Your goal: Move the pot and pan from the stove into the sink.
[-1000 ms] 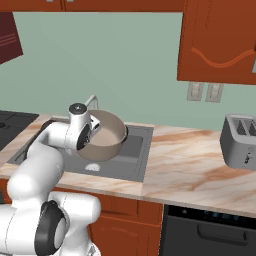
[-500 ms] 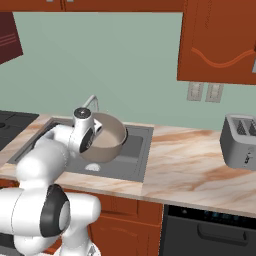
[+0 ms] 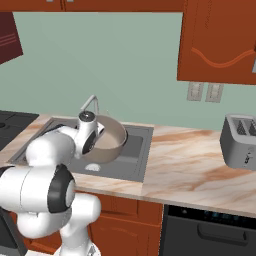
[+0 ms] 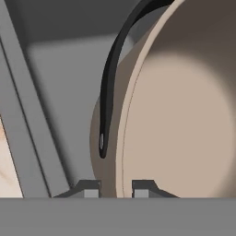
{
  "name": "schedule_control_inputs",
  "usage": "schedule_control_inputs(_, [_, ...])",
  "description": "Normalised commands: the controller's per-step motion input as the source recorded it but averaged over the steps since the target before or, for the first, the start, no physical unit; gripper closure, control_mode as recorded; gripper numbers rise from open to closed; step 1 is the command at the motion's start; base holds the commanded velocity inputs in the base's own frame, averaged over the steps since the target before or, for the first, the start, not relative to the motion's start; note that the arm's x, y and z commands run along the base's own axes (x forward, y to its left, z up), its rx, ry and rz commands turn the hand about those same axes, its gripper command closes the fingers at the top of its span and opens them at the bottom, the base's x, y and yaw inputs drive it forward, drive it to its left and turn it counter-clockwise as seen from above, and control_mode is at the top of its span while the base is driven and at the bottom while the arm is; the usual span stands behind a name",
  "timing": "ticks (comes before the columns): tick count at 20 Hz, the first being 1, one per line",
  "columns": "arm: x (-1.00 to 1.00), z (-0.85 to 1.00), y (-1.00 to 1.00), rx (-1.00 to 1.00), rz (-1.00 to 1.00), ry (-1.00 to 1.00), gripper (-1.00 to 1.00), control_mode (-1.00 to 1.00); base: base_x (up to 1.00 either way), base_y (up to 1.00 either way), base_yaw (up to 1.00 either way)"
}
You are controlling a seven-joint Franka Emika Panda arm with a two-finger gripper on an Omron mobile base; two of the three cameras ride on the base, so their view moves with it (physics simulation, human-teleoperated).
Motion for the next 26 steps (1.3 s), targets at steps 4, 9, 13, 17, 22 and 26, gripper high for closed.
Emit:
schedule_control_inputs(4, [0.27, -0.26, 0.00, 0.00, 0.02, 0.00, 1.00, -1.00, 0.00, 0.00, 0.00])
schedule_control_inputs(9, [0.22, -0.27, 0.00, 0.00, 0.01, 0.00, 1.00, -1.00, 0.00, 0.00, 0.00])
schedule_control_inputs(13, [0.24, -0.25, 0.00, 0.00, 0.00, 0.00, 1.00, -1.00, 0.00, 0.00, 0.00])
schedule_control_inputs(17, [0.28, -0.24, 0.00, 0.00, 0.00, 0.00, 1.00, -1.00, 0.00, 0.00, 0.00])
schedule_control_inputs(22, [0.35, -0.21, 0.00, 0.00, 0.00, 0.00, 1.00, -1.00, 0.00, 0.00, 0.00])
schedule_control_inputs(26, [0.28, -0.16, 0.00, 0.00, 0.00, 0.00, 1.00, -1.00, 0.00, 0.00, 0.00])
